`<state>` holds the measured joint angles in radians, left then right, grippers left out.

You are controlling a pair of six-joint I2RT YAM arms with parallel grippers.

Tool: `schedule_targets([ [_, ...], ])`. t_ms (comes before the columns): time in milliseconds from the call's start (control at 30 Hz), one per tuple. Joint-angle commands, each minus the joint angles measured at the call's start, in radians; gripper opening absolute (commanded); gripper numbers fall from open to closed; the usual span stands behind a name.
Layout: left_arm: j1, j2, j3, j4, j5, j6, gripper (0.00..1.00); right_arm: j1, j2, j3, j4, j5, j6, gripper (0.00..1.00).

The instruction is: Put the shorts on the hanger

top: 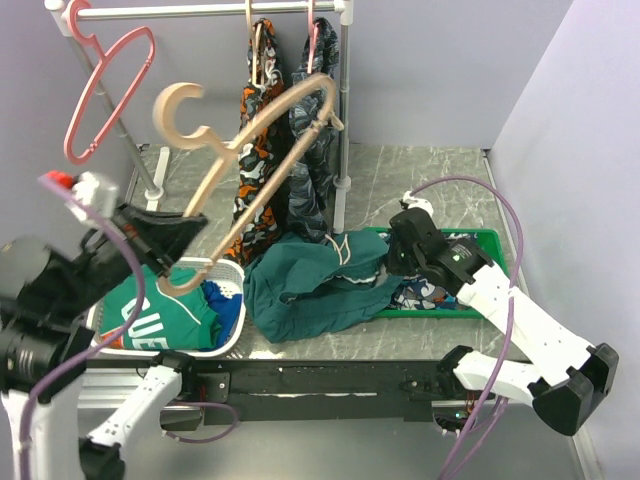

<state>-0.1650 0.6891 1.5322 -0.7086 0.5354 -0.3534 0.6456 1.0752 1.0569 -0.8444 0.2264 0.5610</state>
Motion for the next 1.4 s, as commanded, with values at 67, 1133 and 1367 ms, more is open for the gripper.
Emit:
schedule_targets([
  [67,-0.246,0.119,0.045,-0.009,-0.126,0.059,0.01,0.005,-0.047,-0.04,0.062,0.062,0.083,0.05],
  [1133,-0.806,0.115,-0.153,-0.344,-0.376,0.103,0.01,-0.089,0.154,0.032,0.093,0.056,0.039,0.0],
  [1367,-0.808,0.139,-0.188,-0.333,-0.416,0.12,0.01,-0.09,0.154,0.064,0.065,0.045,0.025,0.0],
])
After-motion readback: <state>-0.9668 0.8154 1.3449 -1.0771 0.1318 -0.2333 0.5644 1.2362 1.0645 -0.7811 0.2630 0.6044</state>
